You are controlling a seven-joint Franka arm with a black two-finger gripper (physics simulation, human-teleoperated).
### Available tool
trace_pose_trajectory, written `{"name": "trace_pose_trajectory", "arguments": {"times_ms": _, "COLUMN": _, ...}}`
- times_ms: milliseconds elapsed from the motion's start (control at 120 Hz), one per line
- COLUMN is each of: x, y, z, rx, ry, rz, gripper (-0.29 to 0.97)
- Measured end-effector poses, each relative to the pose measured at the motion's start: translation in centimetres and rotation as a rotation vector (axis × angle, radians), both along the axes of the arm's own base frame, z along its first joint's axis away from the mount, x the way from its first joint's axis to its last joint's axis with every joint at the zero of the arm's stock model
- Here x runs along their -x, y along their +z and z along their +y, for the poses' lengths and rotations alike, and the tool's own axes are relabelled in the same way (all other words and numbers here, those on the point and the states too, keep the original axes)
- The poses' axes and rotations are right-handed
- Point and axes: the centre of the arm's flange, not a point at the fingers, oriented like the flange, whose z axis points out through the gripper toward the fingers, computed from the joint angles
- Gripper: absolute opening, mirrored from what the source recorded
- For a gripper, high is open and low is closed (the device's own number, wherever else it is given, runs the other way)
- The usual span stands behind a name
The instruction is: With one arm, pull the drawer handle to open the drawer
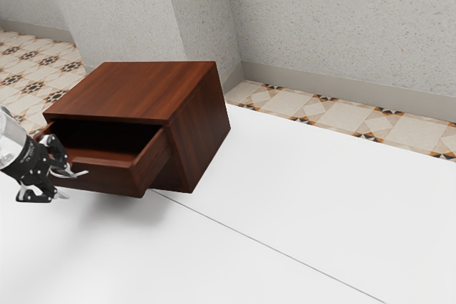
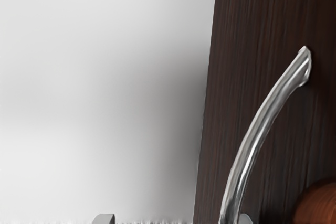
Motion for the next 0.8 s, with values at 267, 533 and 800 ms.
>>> {"name": "trace_pose_trajectory", "arguments": {"times_ms": 267, "x": 0.8, "y": 0.7, "z": 0.1, "rx": 0.048, "ry": 0.019, "rz": 0.065, "gripper": 0.2}}
{"name": "trace_pose_trajectory", "arguments": {"times_ms": 533, "x": 1.8, "y": 0.8, "z": -0.1, "rx": 0.096, "ry": 0.031, "rz": 0.12, "gripper": 0.2}}
{"name": "trace_pose_trajectory", "arguments": {"times_ms": 800, "x": 3.4, "y": 1.4, "z": -0.4, "rx": 0.14, "ry": 0.039, "rz": 0.149, "gripper": 0.2}}
